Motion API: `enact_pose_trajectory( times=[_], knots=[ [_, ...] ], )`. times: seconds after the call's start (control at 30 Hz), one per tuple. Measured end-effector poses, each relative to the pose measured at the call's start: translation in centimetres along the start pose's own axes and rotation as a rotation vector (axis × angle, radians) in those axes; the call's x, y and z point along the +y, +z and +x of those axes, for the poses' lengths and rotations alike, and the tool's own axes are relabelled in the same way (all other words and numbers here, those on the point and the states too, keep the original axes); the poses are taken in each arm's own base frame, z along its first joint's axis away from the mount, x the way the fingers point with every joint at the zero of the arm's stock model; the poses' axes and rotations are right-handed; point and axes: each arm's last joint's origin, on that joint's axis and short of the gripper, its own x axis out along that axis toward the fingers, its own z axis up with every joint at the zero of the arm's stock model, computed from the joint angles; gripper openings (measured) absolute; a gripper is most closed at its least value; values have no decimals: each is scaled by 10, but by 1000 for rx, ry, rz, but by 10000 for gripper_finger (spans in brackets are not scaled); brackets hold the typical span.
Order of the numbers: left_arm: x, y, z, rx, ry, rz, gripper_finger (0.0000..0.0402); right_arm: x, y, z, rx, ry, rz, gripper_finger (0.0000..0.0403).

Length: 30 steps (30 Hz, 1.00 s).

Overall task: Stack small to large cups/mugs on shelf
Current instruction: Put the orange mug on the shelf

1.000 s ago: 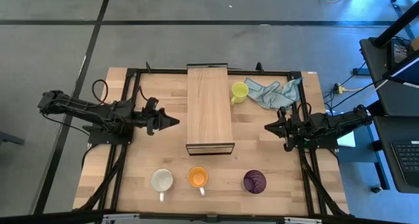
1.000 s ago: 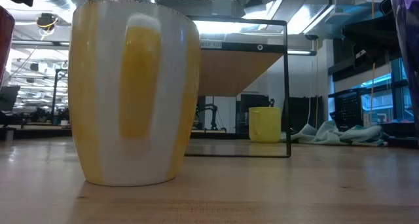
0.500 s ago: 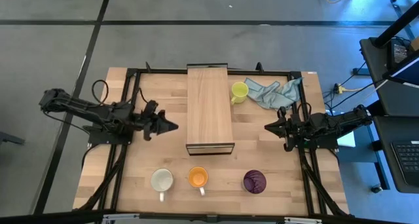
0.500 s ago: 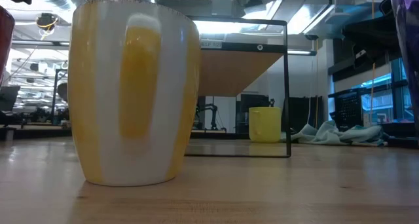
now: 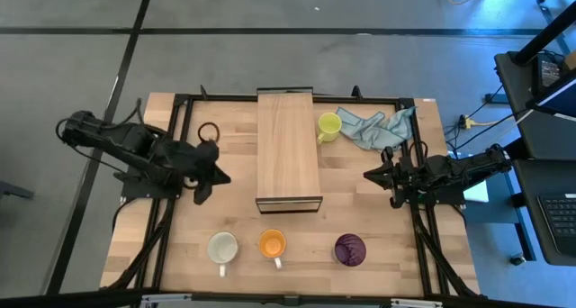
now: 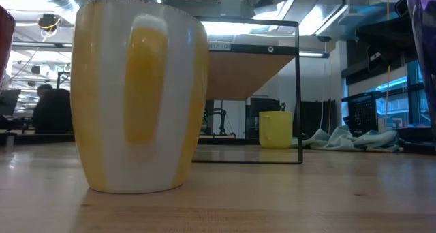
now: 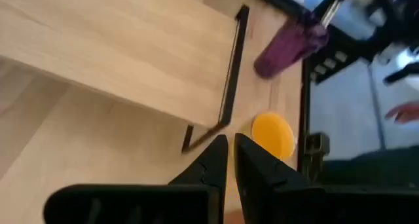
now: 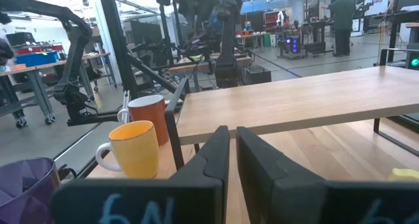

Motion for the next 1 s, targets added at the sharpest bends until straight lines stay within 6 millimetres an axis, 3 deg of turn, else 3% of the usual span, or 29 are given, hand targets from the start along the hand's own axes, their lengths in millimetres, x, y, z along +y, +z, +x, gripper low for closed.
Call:
enact_pose_trajectory(
  times=[0.13,0.4,0.73,1.0],
  knots=[
    [-18,-2,14,168,20,26,23,0,0,0,0,0,1,32],
    [-48,-44,54,536,159,44,23,0,0,0,1,0,0,32],
    [-76,-67,66,536,161,-84,23,0,0,0,1,0,0,32],
    [-83,-76,75,547,199,-141,38,0,0,0,2,0,0,32]
  ],
)
